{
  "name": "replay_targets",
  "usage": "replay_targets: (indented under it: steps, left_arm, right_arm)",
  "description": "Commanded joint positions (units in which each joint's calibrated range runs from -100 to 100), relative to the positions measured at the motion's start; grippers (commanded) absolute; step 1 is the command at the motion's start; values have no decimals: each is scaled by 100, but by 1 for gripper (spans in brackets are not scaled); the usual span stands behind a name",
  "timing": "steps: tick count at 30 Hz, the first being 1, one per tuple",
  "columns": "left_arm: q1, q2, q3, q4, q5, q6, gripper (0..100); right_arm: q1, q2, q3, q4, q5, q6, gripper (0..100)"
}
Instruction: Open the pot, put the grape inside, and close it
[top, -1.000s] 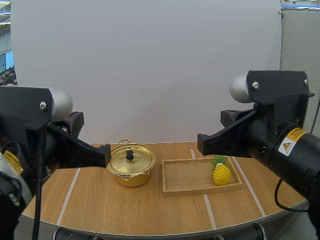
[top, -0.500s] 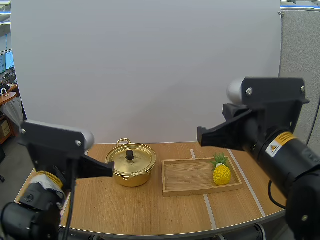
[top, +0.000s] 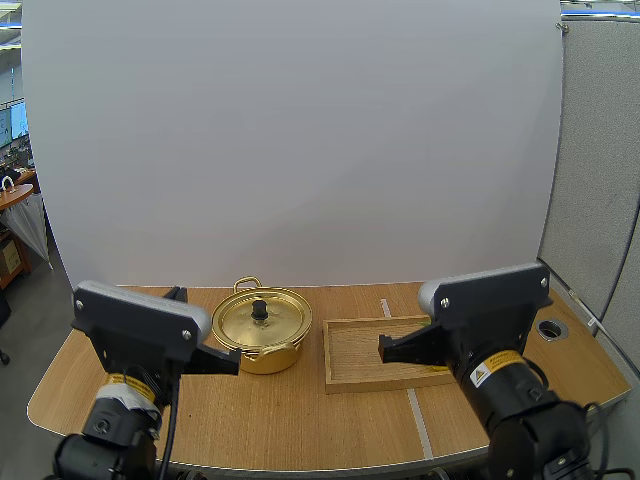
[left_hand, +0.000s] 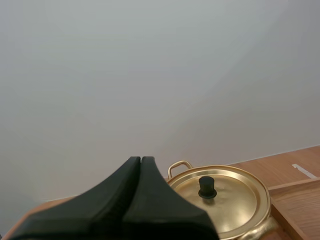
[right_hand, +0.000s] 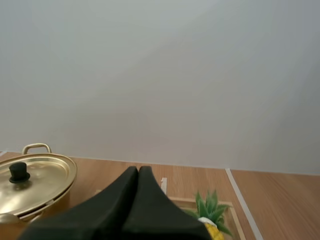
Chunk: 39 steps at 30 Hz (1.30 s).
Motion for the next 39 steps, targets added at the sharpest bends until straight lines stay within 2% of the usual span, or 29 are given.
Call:
replay_targets:
  steps: [1, 7, 11, 20, 39]
  left_arm:
    - [8, -18, 96, 59, -330, -261, 0]
    - [16, -18, 96, 59, 170, -1082, 0]
    - [77, -18, 96, 59, 1040, -1172, 0]
    - [204, -18, 96, 59, 2202, -1429, 0]
    - [204, -18, 96, 59, 2494, -1418, 0]
  right_arm:
    - [-23, -33, 288, -70, -302, -61, 0]
    - [-23, -33, 420, -59, -46, 15, 0]
    - [-23, -33, 420, -59, 339, 211, 0]
    - [-23, -33, 420, -59, 1622, 214, 0]
    - [-23, -33, 420, -70, 1758, 214, 0]
